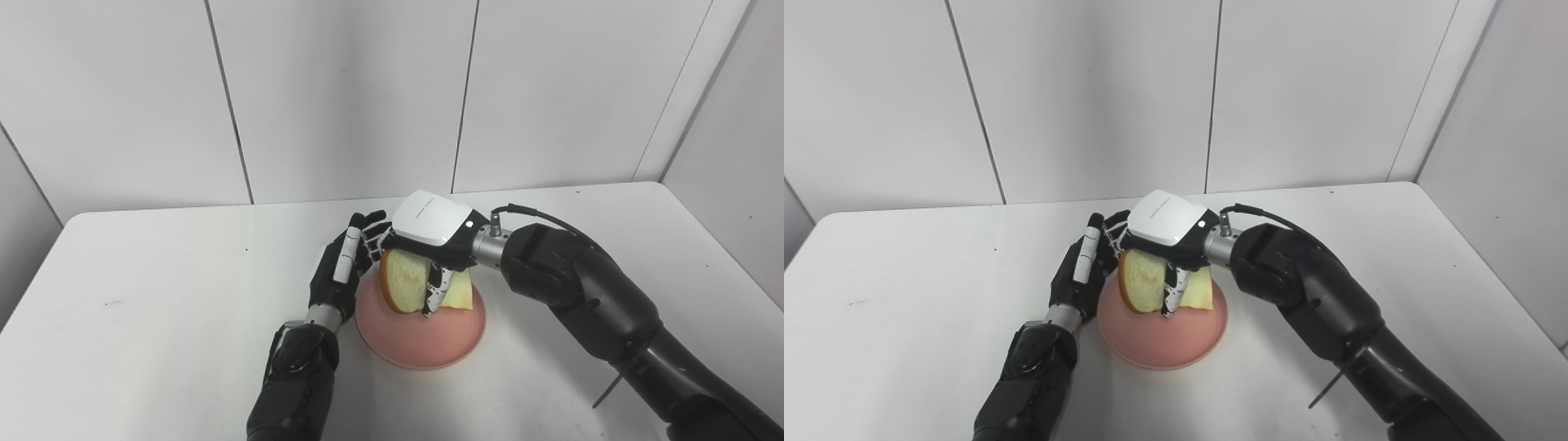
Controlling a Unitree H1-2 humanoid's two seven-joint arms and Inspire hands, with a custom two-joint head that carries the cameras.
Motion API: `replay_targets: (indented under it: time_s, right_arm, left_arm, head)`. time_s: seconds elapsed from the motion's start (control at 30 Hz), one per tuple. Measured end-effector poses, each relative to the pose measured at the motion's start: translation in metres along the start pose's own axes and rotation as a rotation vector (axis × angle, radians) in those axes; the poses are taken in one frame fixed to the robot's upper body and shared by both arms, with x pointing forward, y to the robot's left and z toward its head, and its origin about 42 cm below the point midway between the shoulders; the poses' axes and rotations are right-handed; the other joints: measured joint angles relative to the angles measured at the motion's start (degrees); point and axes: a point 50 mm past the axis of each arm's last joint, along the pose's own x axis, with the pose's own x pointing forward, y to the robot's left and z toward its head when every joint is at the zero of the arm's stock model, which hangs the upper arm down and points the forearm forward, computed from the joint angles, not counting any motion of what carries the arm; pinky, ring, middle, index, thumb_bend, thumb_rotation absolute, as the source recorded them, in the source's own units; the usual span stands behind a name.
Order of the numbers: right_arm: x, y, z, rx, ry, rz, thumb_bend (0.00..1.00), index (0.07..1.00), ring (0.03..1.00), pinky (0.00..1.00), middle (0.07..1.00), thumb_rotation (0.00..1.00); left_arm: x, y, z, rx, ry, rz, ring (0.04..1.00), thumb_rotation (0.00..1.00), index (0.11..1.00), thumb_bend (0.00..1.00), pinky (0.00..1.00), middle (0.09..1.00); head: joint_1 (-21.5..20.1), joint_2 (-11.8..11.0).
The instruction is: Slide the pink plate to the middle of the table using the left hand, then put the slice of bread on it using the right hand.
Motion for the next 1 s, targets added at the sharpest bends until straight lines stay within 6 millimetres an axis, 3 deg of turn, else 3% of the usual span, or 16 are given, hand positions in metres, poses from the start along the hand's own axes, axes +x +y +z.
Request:
replay_targets:
  time_s: [0.27, 0.47, 0.5, 0.57, 0.6, 0.63, 0.7, 0.83, 1.0]
  right_arm:
    - [-0.001, 0.007, 0.003, -0.033, -0.005, 0.024, 0.52, 0.479, 0.306, 0.24, 0.390, 0.16]
    - [-0.001, 0.017, 0.001, -0.045, -0.002, 0.060, 0.51, 0.492, 0.424, 0.33, 0.510, 0.18]
    - [-0.002, 0.019, 0.001, -0.045, 0.001, 0.073, 0.68, 0.565, 0.473, 0.38, 0.554, 0.39]
    - [-0.002, 0.022, 0.001, -0.050, 0.006, 0.096, 0.83, 0.658, 0.589, 0.55, 0.646, 0.54]
    - [-0.003, 0.023, 0.001, -0.053, 0.011, 0.110, 0.87, 0.693, 0.641, 0.66, 0.683, 0.58]
    - [-0.003, 0.023, 0.001, -0.062, 0.021, 0.117, 0.87, 0.698, 0.649, 0.67, 0.688, 0.58]
    - [-0.004, 0.023, -0.001, -0.075, 0.035, 0.133, 0.91, 0.737, 0.710, 0.79, 0.735, 0.61]
    - [-0.006, 0.024, -0.003, -0.082, 0.052, 0.158, 0.99, 0.812, 0.835, 0.97, 0.808, 0.75]
    - [-0.008, 0.022, -0.006, -0.076, 0.059, 0.151, 1.00, 0.827, 0.859, 1.00, 0.829, 0.81]
  left_arm:
    - [0.000, 0.000, 0.000, 0.001, -0.001, 0.000, 0.713, 0.82, 0.711, 0.87, 0.66, 0.744]
    - [-0.002, 0.001, 0.000, -0.003, -0.007, 0.002, 0.700, 0.81, 0.702, 0.86, 0.66, 0.709]
    - [-0.003, 0.001, 0.000, -0.004, -0.008, 0.003, 0.703, 0.82, 0.705, 0.86, 0.66, 0.717]
    - [-0.003, 0.001, 0.000, -0.003, -0.009, 0.002, 0.713, 0.82, 0.713, 0.86, 0.66, 0.730]
    - [-0.003, 0.000, 0.000, -0.002, -0.009, 0.002, 0.717, 0.83, 0.718, 0.85, 0.65, 0.734]
    - [-0.004, 0.000, 0.000, -0.001, -0.009, 0.001, 0.718, 0.83, 0.719, 0.85, 0.65, 0.734]
    - [-0.005, 0.000, 0.000, -0.001, -0.011, 0.000, 0.721, 0.83, 0.719, 0.85, 0.66, 0.740]
    - [-0.005, 0.001, -0.001, -0.001, -0.010, 0.001, 0.716, 0.82, 0.709, 0.88, 0.67, 0.736]
    - [-0.005, 0.000, 0.000, -0.001, -0.010, 0.001, 0.710, 0.81, 0.702, 0.89, 0.66, 0.731]
  head:
    - [-0.09, 0.18]
    - [-0.18, 0.44]
    - [-0.18, 0.44]
    - [-0.18, 0.44]
    - [-0.18, 0.44]
    - [-0.18, 0.44]
    - [-0.35, 0.53]
    - [-0.53, 0.62]
    - [-0.53, 0.70]
